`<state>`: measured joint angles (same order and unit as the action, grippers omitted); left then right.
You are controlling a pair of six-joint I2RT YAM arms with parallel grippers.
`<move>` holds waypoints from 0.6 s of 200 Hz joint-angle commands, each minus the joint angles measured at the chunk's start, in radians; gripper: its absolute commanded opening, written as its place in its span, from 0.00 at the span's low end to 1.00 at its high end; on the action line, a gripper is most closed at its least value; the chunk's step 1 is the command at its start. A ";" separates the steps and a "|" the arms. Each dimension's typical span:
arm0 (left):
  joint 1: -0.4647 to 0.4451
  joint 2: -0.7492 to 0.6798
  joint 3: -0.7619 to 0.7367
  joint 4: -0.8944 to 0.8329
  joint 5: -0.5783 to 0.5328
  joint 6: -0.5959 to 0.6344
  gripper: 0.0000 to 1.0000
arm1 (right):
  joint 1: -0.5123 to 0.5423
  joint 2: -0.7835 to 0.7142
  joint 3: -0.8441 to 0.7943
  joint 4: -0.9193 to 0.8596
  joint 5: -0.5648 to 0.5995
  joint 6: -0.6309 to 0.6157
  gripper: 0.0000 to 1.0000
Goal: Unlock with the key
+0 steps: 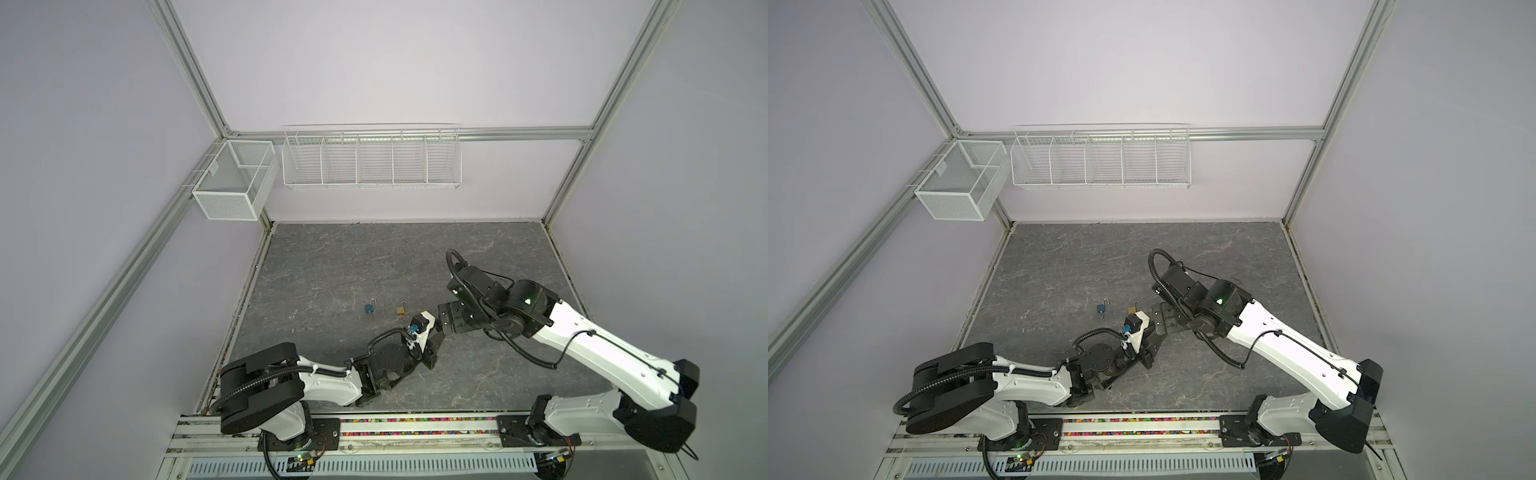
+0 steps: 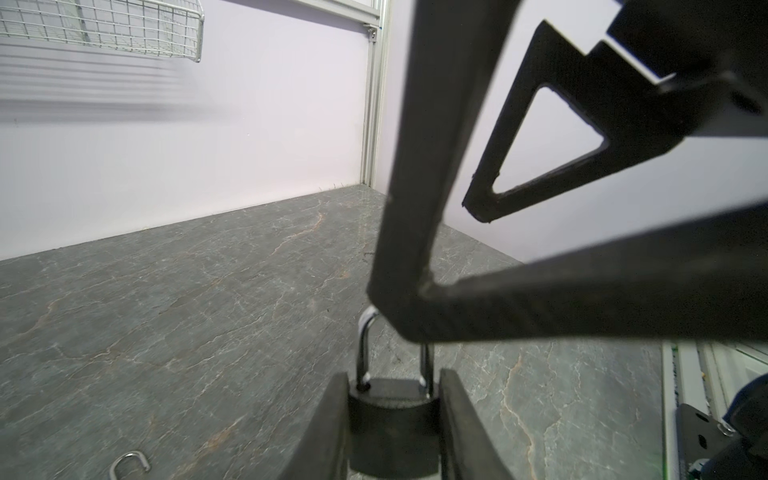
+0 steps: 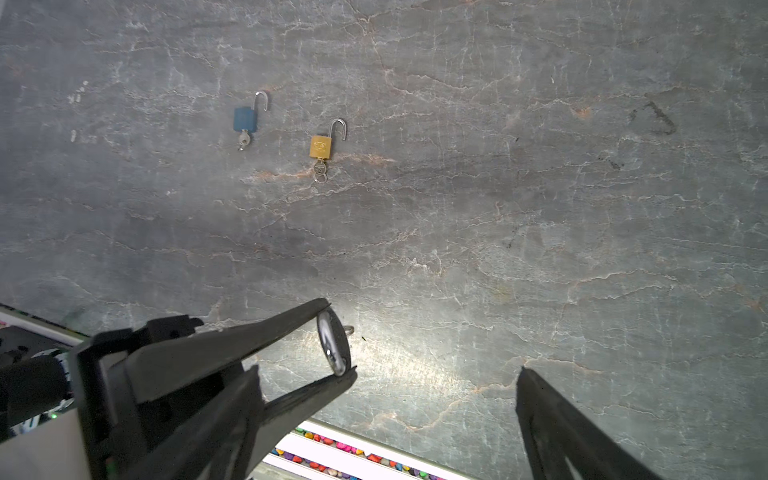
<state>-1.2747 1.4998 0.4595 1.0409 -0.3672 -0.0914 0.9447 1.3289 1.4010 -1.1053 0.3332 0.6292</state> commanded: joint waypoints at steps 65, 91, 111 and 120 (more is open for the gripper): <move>-0.012 -0.010 0.027 0.026 -0.016 0.032 0.00 | -0.014 0.120 0.060 -0.052 0.121 -0.081 0.96; -0.015 -0.005 0.023 0.025 -0.017 0.044 0.00 | -0.016 0.137 0.085 -0.090 0.136 -0.107 0.97; -0.018 -0.007 0.010 0.042 -0.018 0.045 0.00 | -0.027 0.143 0.097 -0.113 0.127 -0.129 0.97; -0.019 -0.007 0.005 0.050 -0.018 0.046 0.00 | -0.032 0.149 0.103 -0.126 0.126 -0.138 0.97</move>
<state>-1.2850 1.4998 0.4618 1.0389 -0.3748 -0.0711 0.9306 1.4677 1.4757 -1.1660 0.4374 0.5350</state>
